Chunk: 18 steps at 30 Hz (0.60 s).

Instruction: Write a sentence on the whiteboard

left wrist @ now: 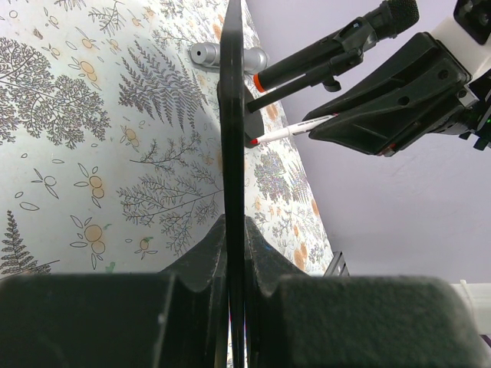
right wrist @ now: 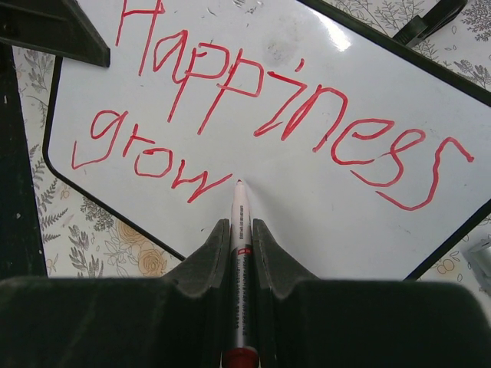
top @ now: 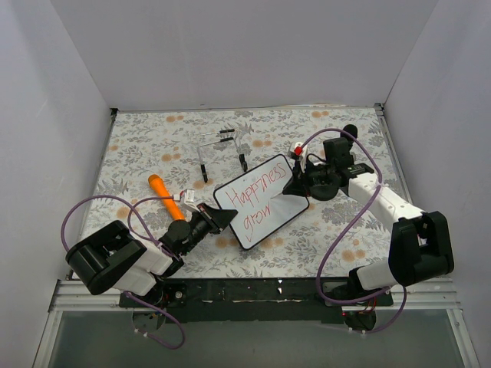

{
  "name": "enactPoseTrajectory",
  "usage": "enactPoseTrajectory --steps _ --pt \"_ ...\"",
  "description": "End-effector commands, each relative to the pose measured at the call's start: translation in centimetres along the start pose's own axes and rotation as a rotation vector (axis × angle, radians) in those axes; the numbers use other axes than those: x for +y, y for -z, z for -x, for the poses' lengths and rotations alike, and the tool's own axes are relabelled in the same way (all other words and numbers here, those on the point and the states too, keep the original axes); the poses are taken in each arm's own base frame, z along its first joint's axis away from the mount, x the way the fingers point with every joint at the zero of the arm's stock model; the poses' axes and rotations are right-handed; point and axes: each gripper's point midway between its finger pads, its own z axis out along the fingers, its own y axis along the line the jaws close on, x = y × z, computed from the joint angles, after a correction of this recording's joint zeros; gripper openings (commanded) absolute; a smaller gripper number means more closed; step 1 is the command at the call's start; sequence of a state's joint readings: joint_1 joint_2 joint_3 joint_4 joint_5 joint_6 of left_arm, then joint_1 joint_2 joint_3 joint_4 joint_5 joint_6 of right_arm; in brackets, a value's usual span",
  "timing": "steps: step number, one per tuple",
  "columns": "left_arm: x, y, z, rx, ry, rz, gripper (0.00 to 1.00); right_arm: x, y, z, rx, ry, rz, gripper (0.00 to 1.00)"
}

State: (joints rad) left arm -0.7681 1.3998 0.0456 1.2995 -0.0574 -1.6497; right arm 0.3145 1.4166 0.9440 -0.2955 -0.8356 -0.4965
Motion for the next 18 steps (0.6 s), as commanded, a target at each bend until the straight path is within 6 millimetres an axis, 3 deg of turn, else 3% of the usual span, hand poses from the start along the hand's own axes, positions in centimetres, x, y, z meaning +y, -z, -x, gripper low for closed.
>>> enactPoseTrajectory --steps 1,18 --pt "-4.6 0.8 2.3 -0.096 -0.012 -0.198 0.0 -0.6 -0.3 0.3 -0.009 0.008 -0.01 0.01" --pt "-4.7 0.8 2.4 -0.1 -0.012 -0.201 0.0 -0.6 -0.5 -0.9 0.029 -0.005 -0.01 0.01"
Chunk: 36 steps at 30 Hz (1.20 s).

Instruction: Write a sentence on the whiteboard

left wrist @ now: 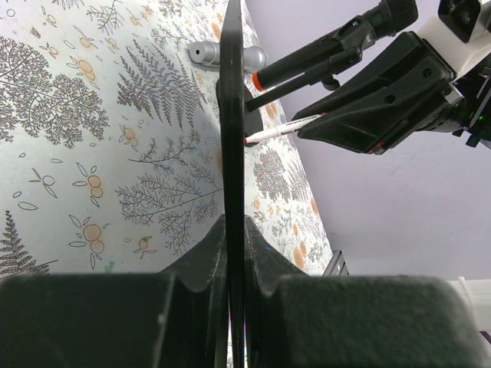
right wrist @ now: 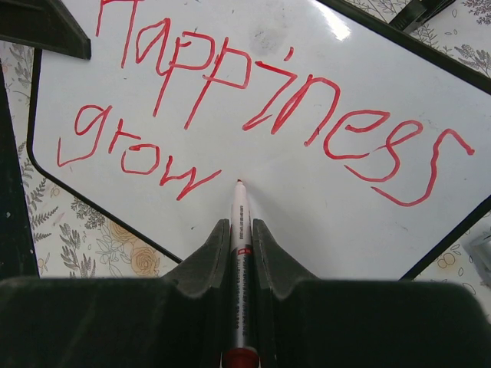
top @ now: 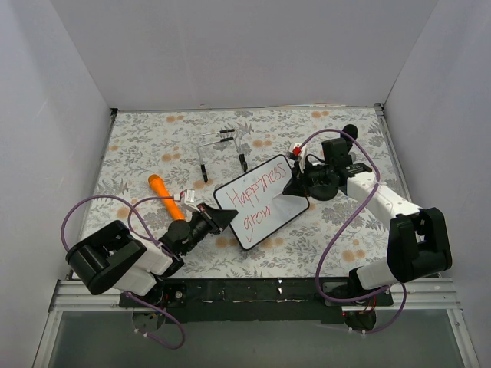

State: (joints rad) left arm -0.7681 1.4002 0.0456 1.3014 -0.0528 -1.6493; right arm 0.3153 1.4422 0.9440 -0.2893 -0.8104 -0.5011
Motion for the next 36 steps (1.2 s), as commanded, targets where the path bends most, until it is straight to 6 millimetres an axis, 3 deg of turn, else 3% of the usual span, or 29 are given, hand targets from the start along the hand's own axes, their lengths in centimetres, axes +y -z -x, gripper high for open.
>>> enactPoseTrajectory --steps 1,12,23,36 --pt "-4.6 0.8 2.5 -0.103 -0.012 -0.197 0.0 0.1 -0.1 -0.2 0.007 0.004 0.006 0.01" --pt "-4.6 0.8 2.4 -0.101 -0.014 -0.197 0.0 1.3 -0.6 0.2 -0.013 0.006 0.07 0.01" --pt "-4.5 0.8 2.4 -0.102 -0.017 -0.195 0.0 2.3 -0.5 -1.1 0.026 0.006 0.102 0.01" --pt "-4.6 0.8 2.5 -0.103 -0.015 -0.197 0.0 1.4 0.2 -1.7 0.062 0.009 0.021 0.01"
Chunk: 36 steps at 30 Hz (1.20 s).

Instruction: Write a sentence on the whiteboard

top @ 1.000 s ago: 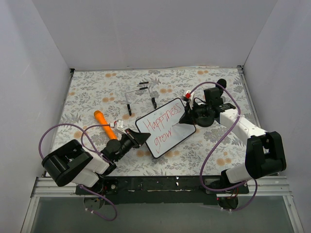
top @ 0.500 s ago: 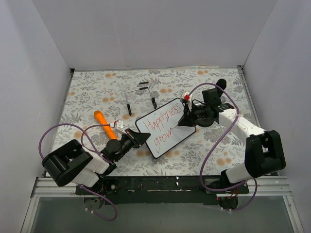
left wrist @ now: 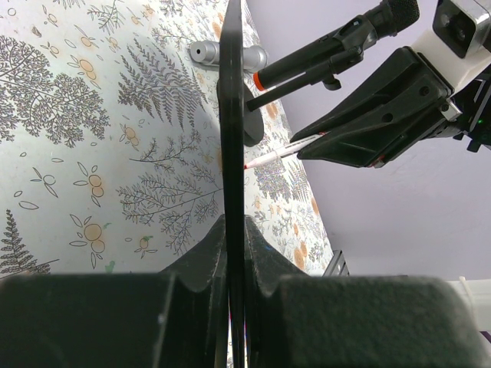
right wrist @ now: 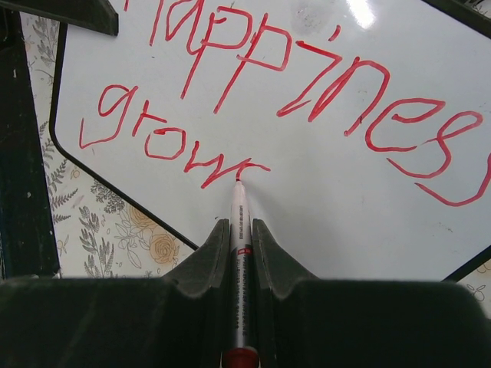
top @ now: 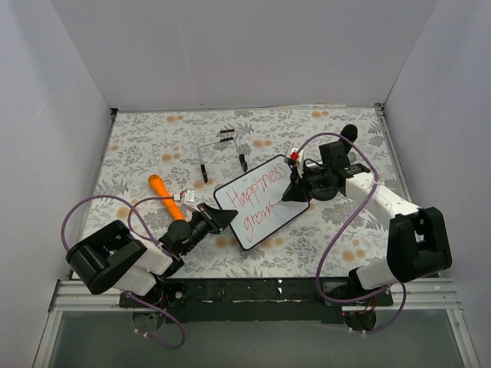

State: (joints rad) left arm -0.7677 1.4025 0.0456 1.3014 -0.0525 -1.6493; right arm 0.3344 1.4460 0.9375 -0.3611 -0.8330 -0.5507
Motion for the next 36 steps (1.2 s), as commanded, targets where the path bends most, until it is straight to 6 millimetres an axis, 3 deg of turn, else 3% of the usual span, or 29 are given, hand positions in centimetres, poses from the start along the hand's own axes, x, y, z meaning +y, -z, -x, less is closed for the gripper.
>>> enactPoseTrajectory --steps 1,11,22,28,33,36 --pt "-4.7 0.9 2.5 -0.105 -0.017 -0.199 0.0 -0.3 0.6 -0.7 0.032 0.016 -0.046 0.01" --pt "-4.7 0.8 2.5 -0.104 -0.015 -0.201 0.0 0.1 0.8 -1.6 0.054 0.011 -0.045 0.01" --pt "-4.8 0.8 2.5 -0.104 -0.015 -0.203 0.0 2.4 0.1 -2.2 0.053 0.009 0.039 0.01" --pt "-4.6 0.8 2.5 -0.103 -0.017 -0.199 0.0 3.1 -0.2 0.0 0.007 0.038 0.071 0.01" --pt "-4.6 1.0 2.5 -0.106 -0.021 -0.197 0.0 3.4 1.0 3.2 -0.044 0.094 0.064 0.01" --pt "-4.5 1.0 2.5 -0.105 -0.026 -0.195 0.0 3.5 1.9 3.7 -0.063 0.11 0.049 0.01"
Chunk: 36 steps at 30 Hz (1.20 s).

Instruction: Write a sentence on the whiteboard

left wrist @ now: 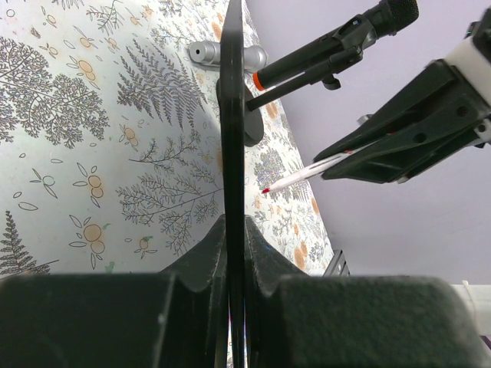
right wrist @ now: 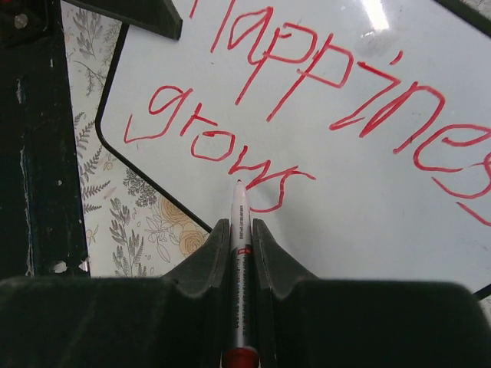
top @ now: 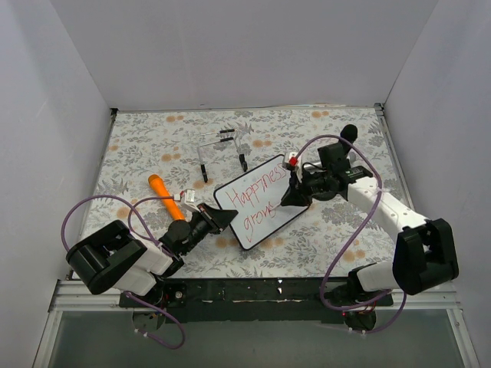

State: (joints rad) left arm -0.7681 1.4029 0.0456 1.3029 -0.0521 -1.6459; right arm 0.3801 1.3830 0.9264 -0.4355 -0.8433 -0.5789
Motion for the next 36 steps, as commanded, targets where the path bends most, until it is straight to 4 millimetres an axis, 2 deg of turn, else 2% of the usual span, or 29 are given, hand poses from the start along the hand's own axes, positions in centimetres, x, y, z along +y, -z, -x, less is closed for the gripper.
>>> enactPoseTrajectory --steps 1,7,13,18,20,27,30,36 --pt "-4.5 1.0 2.5 -0.106 -0.023 -0.194 0.0 0.5 2.2 3.6 -0.087 0.084 -0.021 0.01" --pt "-4.4 1.0 2.3 -0.099 -0.03 -0.193 0.0 -0.6 3.8 3.0 -0.125 0.07 -0.09 0.01" --pt "-4.4 1.0 2.3 -0.099 -0.03 -0.191 0.0 -1.8 4.6 2.7 -0.148 0.065 -0.136 0.01" --pt "-4.3 1.1 2.3 -0.098 -0.03 -0.189 0.0 -2.9 4.6 2.3 -0.148 0.065 -0.179 0.01" --pt "-4.3 1.1 2.3 -0.097 -0.028 -0.188 0.0 -3.7 4.7 2.7 -0.158 0.079 -0.201 0.01" --pt "-4.5 1.2 2.2 -0.091 -0.037 -0.2 0.0 -5.4 3.6 2.4 -0.152 0.021 -0.182 0.01" --pt "-4.6 1.2 2.2 -0.09 -0.042 -0.2 0.0 -5.8 3.3 1.8 -0.14 0.004 -0.184 0.01" --pt "-4.6 1.1 2.1 -0.085 -0.041 -0.206 0.0 -6.1 3.1 2.0 -0.147 0.002 -0.185 0.01"
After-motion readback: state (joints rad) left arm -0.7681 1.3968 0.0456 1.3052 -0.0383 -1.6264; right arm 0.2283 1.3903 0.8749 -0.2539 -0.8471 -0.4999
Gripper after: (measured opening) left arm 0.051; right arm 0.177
